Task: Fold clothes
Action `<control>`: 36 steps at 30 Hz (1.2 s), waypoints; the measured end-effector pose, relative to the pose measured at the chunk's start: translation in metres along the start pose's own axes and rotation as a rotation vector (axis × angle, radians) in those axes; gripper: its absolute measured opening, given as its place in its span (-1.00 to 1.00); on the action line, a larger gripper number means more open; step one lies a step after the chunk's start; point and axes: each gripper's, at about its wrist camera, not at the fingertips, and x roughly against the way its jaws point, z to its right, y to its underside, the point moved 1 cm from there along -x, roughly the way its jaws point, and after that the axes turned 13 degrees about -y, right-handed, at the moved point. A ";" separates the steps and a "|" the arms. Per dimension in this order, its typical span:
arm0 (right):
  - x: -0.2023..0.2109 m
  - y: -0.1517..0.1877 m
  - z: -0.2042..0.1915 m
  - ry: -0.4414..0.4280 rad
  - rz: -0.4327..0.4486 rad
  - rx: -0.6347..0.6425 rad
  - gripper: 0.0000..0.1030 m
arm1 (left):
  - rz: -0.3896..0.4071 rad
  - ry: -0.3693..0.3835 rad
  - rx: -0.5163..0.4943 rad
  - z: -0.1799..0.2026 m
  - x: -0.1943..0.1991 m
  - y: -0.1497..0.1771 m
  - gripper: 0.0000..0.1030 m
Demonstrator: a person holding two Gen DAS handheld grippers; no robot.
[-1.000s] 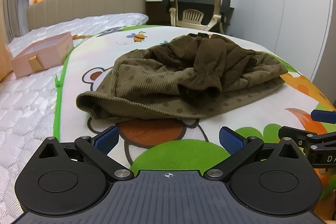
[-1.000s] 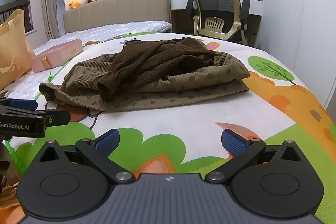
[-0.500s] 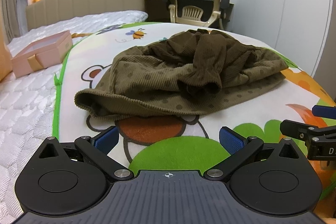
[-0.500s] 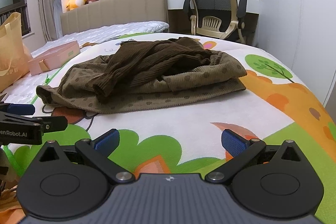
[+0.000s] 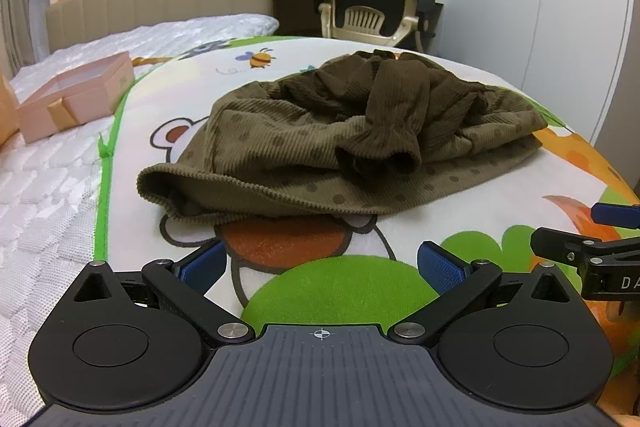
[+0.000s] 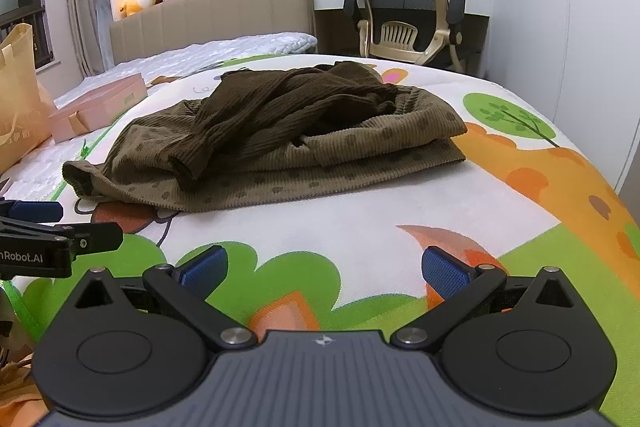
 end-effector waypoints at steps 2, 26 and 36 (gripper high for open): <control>-0.001 0.000 0.000 0.000 -0.005 0.000 1.00 | -0.006 0.001 0.002 0.000 -0.001 0.000 1.00; -0.061 -0.069 0.130 -0.210 -0.110 -0.439 1.00 | -0.036 0.154 -0.090 -0.041 -0.087 -0.120 1.00; -0.049 -0.087 0.129 -0.198 -0.055 -0.280 0.81 | -0.123 0.163 -0.060 -0.066 -0.139 -0.141 1.00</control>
